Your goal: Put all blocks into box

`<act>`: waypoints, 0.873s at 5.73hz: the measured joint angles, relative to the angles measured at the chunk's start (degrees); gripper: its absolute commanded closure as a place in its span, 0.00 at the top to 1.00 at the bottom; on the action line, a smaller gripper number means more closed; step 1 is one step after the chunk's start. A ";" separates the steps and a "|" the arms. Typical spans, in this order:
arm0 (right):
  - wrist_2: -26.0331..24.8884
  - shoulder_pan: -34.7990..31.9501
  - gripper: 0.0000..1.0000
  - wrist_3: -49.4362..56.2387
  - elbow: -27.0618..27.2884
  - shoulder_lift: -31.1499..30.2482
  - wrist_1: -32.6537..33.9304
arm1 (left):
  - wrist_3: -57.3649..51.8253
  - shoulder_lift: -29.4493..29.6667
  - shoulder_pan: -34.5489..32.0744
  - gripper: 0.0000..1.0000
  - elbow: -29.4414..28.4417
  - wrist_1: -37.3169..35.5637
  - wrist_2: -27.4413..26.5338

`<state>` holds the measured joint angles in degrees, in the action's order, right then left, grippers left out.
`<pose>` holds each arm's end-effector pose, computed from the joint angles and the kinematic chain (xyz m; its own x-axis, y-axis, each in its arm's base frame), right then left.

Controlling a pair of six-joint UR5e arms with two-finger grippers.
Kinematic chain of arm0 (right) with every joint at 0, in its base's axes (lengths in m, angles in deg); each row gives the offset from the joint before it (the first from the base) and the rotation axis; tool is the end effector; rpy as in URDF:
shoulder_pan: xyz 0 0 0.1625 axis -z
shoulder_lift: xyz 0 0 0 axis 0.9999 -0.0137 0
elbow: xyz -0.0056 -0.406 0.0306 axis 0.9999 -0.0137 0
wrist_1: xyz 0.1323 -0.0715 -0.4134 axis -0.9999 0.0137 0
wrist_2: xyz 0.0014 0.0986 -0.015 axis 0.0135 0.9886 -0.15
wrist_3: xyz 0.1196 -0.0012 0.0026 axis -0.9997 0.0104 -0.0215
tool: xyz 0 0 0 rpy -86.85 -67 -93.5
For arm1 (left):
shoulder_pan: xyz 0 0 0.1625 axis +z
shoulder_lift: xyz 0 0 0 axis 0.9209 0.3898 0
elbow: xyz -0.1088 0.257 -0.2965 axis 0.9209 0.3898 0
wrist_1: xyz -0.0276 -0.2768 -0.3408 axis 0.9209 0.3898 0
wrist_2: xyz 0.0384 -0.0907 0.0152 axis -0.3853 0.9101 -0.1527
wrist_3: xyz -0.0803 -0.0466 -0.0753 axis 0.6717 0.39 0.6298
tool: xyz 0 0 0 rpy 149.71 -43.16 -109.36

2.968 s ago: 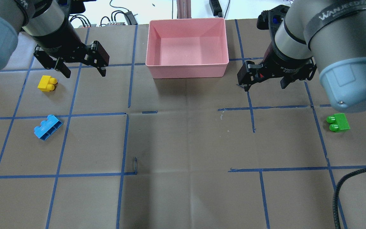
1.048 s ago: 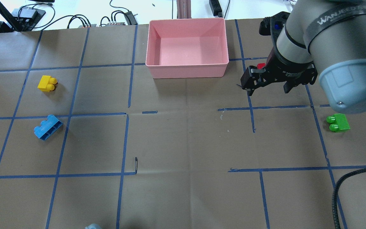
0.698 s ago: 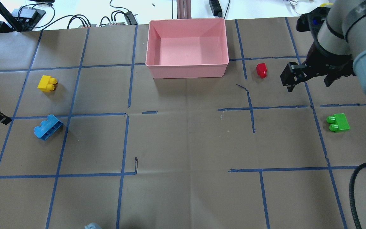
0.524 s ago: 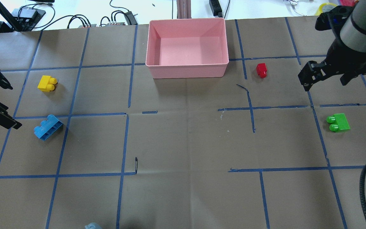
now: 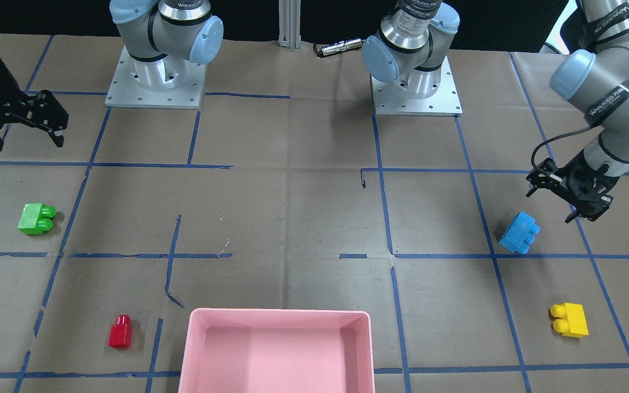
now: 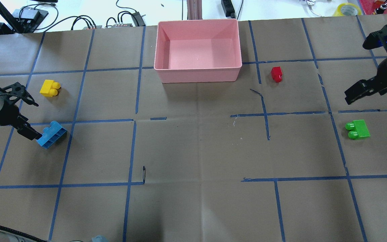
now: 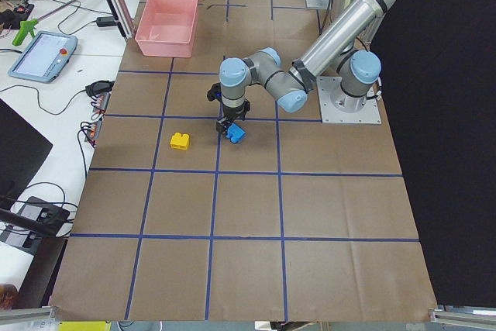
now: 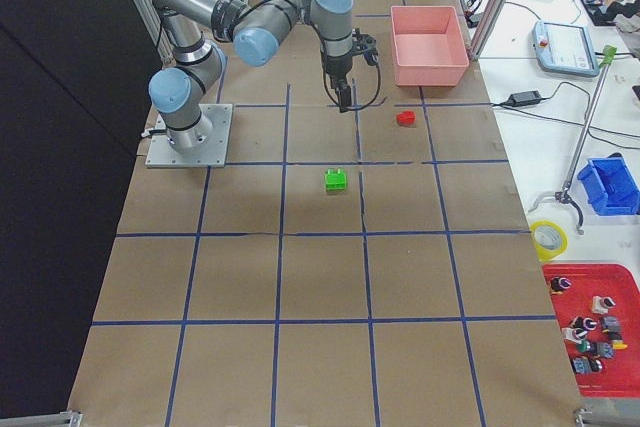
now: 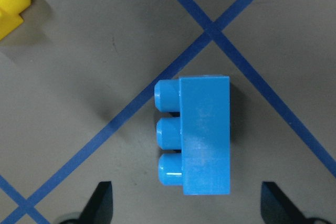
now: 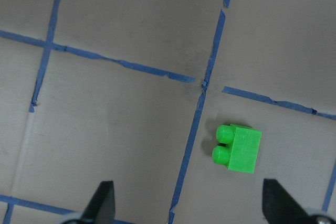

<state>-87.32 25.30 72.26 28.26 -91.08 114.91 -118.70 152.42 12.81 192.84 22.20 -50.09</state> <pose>-0.0859 -0.4854 0.3333 -0.9668 -0.2500 0.0533 -0.2543 0.9619 -0.1001 0.2040 -0.5127 0.1698 -0.7273 0.6860 -0.0216 0.6863 0.7272 -0.0099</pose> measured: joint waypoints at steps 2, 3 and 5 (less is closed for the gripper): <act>0.85 5.32 1.00 2.72 2.90 5.96 4.15 | 1.00 3.75 -1.50 0.99 0.50 -4.86 0.31; 0.98 8.54 1.00 5.51 2.53 9.32 7.80 | 1.56 4.17 -1.86 0.99 1.22 -5.76 0.58; 1.27 11.40 0.99 7.35 2.85 14.38 13.62 | 1.46 4.28 -1.90 0.95 2.92 -6.53 0.78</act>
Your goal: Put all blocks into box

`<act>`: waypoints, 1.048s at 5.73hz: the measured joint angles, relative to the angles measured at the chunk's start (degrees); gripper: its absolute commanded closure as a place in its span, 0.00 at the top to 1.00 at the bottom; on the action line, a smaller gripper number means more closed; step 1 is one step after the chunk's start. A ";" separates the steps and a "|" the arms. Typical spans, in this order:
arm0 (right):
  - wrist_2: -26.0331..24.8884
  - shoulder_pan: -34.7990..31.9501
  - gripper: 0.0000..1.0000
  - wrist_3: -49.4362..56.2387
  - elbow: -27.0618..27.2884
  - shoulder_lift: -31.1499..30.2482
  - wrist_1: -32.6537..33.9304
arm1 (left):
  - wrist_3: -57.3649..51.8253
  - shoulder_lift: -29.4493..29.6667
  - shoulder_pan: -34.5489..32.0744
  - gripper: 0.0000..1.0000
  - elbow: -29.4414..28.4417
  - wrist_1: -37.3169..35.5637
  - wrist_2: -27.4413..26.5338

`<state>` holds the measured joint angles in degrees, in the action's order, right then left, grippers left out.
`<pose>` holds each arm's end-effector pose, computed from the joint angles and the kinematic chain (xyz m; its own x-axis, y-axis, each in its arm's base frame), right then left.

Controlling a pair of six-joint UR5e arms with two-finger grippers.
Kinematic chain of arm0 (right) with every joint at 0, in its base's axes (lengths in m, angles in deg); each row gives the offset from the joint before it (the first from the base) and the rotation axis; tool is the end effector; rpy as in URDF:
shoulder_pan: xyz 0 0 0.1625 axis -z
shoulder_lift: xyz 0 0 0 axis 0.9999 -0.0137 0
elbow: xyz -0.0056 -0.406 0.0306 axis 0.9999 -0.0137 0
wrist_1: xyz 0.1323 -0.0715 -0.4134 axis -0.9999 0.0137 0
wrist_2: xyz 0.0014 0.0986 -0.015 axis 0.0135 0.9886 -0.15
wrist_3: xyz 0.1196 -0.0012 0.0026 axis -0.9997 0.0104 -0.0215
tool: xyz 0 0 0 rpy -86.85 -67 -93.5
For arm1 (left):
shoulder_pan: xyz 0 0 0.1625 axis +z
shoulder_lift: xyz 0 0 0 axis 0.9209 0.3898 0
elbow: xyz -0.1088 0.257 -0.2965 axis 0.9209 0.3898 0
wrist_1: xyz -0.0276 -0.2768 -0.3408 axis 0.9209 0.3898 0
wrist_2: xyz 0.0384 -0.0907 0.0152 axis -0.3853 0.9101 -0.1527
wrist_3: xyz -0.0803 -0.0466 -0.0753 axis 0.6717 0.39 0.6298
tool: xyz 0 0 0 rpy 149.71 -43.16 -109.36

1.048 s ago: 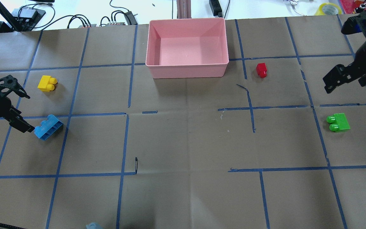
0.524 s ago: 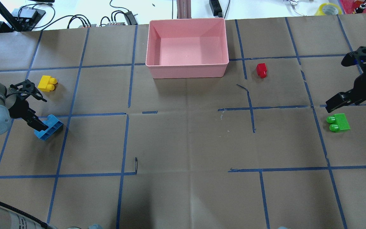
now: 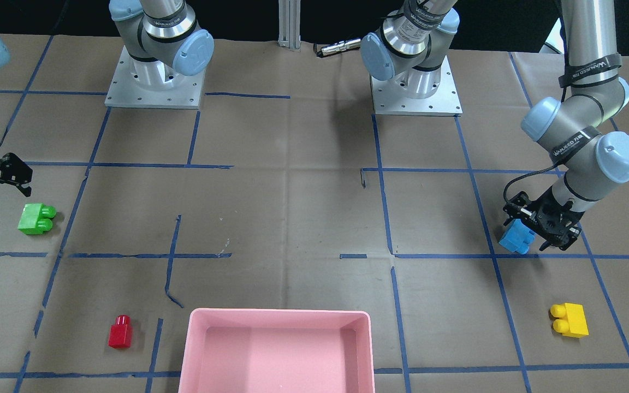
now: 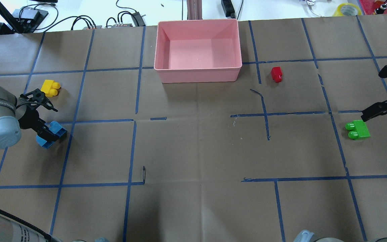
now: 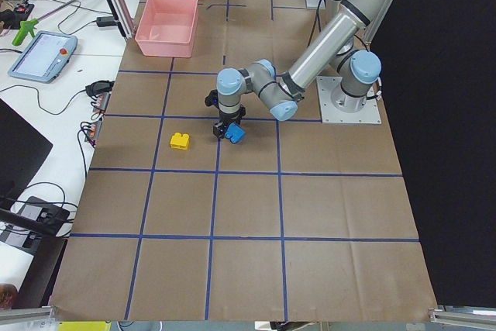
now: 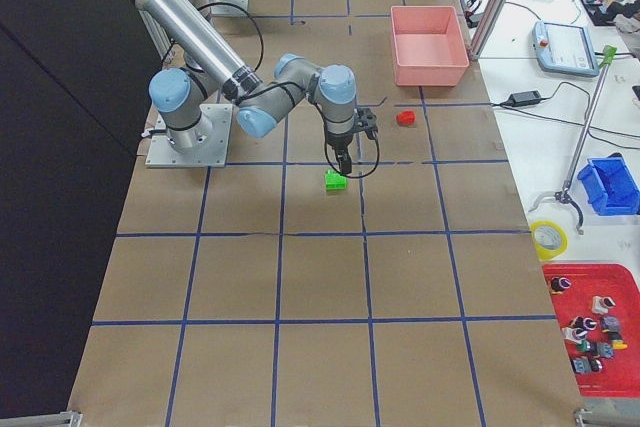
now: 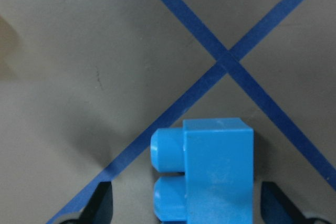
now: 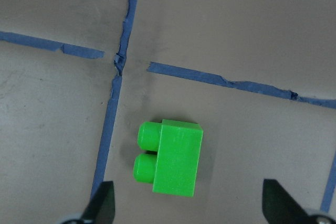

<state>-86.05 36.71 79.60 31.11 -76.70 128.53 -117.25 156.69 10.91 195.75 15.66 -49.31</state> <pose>-0.2021 -0.4916 0.2106 -0.9830 -0.1833 0.0041 -0.1832 0.9808 -0.0670 0.1809 -0.5131 0.1212 -0.7219 0.6919 -0.0075 0.6919 0.7217 -0.0214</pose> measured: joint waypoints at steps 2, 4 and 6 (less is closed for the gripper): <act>0.52 0.28 0.99 -6.13 0.37 3.30 1.27 | -0.42 -0.12 0.19 0.66 0.68 -0.11 -0.03; 0.27 0.30 0.99 -8.92 1.42 5.38 3.40 | -1.00 -0.12 0.24 0.38 0.46 -0.06 -0.04; -0.27 0.21 0.99 -10.50 3.06 5.89 7.74 | -1.73 -0.06 0.21 0.23 -0.06 -0.11 -0.03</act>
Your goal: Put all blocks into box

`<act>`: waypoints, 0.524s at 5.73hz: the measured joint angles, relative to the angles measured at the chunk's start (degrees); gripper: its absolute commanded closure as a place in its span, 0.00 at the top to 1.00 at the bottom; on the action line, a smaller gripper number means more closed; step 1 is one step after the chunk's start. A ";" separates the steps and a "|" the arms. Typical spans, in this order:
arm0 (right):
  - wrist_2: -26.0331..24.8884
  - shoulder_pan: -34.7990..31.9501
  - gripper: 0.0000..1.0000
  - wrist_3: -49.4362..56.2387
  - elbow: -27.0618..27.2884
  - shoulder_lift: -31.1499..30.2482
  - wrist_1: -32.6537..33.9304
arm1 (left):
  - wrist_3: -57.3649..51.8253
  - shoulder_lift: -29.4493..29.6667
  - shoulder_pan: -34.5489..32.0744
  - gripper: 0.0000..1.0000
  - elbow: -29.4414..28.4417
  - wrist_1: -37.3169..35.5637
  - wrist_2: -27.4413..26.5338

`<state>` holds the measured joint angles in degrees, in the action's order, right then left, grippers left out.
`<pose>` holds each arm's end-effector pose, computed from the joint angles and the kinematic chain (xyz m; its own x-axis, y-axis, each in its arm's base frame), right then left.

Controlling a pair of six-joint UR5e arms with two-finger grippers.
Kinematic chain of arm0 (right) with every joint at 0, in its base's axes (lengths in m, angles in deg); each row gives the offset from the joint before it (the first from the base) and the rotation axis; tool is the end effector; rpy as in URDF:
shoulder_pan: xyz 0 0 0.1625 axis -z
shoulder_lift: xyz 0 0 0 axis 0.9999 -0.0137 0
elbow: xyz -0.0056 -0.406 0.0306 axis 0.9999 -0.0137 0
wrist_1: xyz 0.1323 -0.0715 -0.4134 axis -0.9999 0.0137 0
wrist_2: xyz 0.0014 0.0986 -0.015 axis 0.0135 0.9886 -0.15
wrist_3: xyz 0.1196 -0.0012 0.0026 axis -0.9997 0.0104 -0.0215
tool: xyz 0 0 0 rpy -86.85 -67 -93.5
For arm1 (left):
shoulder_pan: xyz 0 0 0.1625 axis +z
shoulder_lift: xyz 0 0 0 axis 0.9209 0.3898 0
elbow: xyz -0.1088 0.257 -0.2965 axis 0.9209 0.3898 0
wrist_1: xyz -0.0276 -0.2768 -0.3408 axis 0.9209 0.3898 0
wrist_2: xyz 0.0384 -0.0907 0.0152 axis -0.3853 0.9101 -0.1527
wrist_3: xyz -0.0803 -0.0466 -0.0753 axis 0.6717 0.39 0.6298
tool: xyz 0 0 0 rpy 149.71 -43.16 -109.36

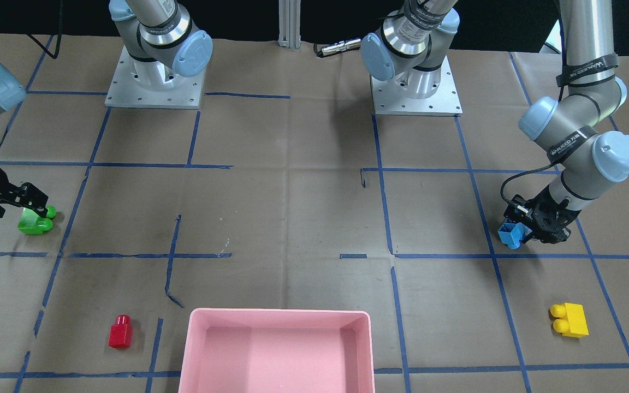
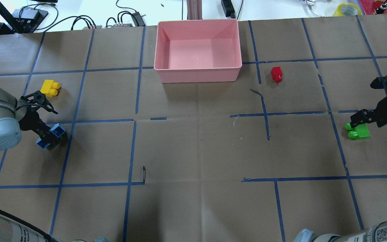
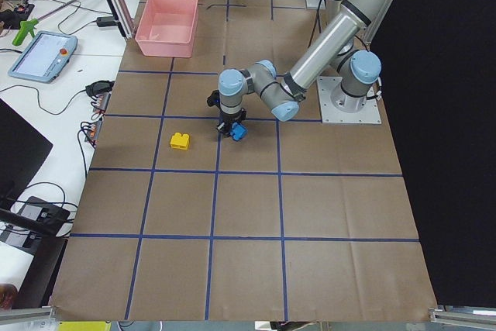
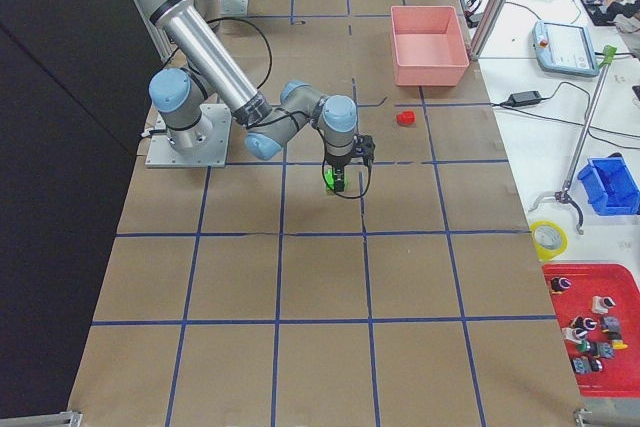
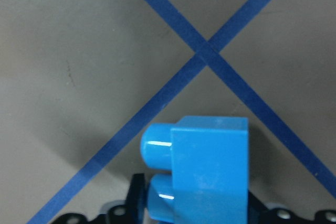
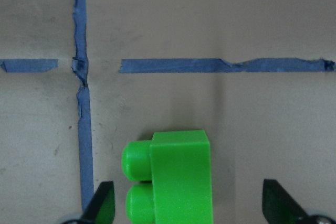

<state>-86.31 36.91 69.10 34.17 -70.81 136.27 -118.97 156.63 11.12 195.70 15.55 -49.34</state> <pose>-0.2025 -0.4883 0.1491 -0.9998 0.0024 -0.0175 0.0032 0.9989 -0.0471 0.1832 -0.5129 0.1223 -0.7034 0.7107 -0.0120 0.7107 0.7031 -0.0213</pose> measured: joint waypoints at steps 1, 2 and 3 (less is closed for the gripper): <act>-0.02 -0.21 0.99 -0.11 0.26 0.35 0.90 | -0.13 0.03 -0.01 0.13 -0.45 0.04 0.05; 0.03 -0.48 0.99 -0.14 0.36 0.88 1.54 | -0.16 0.02 -0.03 0.00 -0.81 0.06 0.07; 0.23 -0.63 0.99 -0.15 0.38 1.35 1.86 | -0.17 -0.13 -0.05 0.00 -0.98 0.06 0.07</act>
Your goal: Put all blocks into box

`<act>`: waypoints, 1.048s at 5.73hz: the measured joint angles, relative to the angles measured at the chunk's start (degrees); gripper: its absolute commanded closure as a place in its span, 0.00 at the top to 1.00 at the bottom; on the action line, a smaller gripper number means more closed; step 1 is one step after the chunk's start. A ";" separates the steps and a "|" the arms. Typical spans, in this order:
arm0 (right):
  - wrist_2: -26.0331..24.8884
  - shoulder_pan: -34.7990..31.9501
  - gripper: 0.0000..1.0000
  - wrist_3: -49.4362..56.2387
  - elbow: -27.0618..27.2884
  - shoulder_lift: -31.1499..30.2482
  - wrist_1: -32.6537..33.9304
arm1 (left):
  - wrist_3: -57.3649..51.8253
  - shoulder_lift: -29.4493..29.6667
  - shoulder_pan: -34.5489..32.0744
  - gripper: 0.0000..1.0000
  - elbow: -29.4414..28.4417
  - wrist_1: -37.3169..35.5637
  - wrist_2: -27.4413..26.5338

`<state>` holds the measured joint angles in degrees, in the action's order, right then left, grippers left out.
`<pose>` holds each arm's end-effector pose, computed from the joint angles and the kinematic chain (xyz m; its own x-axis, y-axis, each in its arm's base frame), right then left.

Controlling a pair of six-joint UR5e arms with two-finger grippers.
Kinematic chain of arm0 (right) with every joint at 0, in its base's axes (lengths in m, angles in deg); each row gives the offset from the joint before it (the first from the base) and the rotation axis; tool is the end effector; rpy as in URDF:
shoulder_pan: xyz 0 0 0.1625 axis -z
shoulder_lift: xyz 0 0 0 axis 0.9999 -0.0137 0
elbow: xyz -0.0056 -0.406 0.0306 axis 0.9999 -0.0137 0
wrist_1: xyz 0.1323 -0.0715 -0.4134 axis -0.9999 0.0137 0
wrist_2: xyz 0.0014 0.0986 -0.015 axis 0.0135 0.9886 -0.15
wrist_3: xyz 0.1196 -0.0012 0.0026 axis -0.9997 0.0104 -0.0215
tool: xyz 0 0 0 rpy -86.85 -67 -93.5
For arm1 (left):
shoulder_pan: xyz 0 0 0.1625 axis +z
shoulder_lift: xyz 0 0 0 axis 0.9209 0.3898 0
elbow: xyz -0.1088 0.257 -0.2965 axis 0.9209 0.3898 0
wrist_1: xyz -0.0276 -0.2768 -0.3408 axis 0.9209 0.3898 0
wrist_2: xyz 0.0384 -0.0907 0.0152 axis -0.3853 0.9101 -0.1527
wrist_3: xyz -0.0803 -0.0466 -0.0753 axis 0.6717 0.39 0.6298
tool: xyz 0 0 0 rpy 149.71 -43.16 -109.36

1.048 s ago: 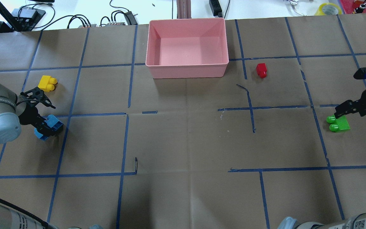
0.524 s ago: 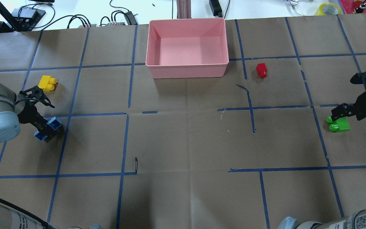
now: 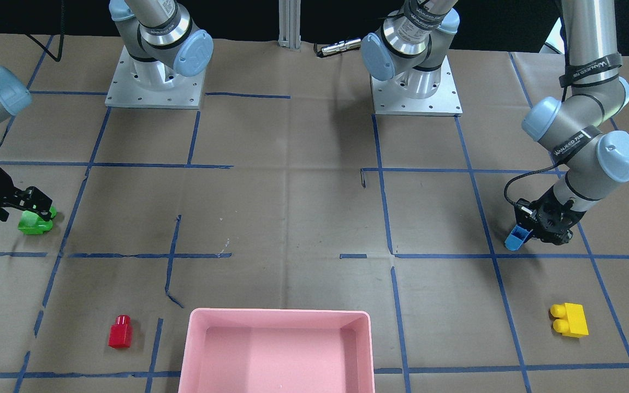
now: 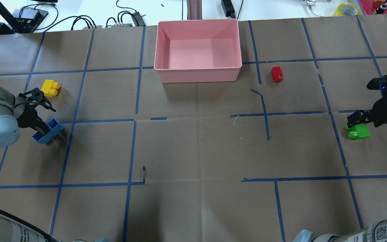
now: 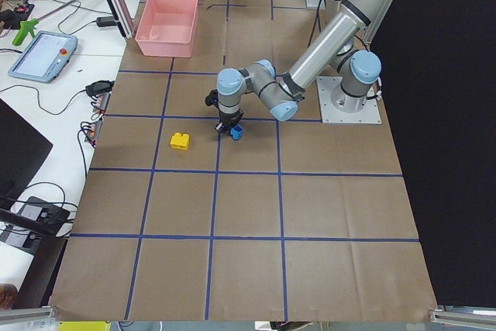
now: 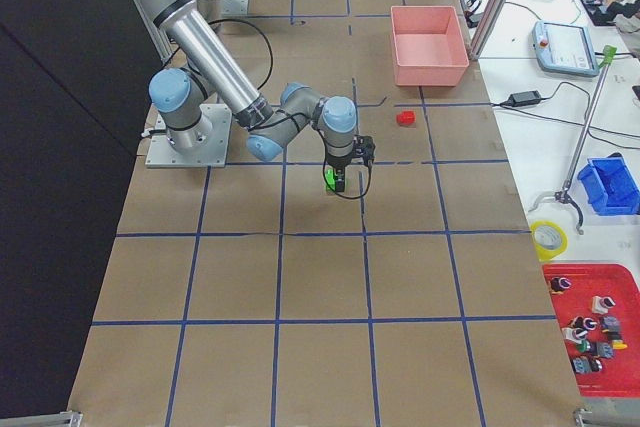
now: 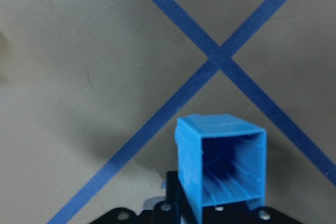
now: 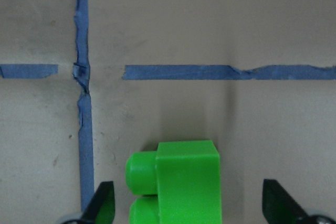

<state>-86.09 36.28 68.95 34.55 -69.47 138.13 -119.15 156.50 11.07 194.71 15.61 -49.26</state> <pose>-0.1971 -0.4912 0.1379 -0.9998 -0.0061 -0.0192 -0.0052 0.9987 -0.0514 0.1866 -0.5192 0.1302 -0.7004 0.7132 -0.0300 0.7138 0.6999 -0.0260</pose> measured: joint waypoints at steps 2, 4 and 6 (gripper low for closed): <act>0.36 -0.36 0.99 0.00 0.08 1.11 2.13 | 0.02 -0.42 -0.13 0.00 -2.24 0.83 -0.07; -0.04 -0.48 0.99 0.09 1.26 1.39 2.75 | 0.96 -0.88 -1.36 0.00 -13.92 10.88 0.39; -0.46 -0.50 0.76 0.37 2.35 1.24 2.60 | 10.05 0.70 -7.74 0.00 -29.13 23.27 1.80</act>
<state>-86.55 35.78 69.32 36.90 -68.23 140.73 -109.09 157.19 3.33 165.58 38.88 -47.46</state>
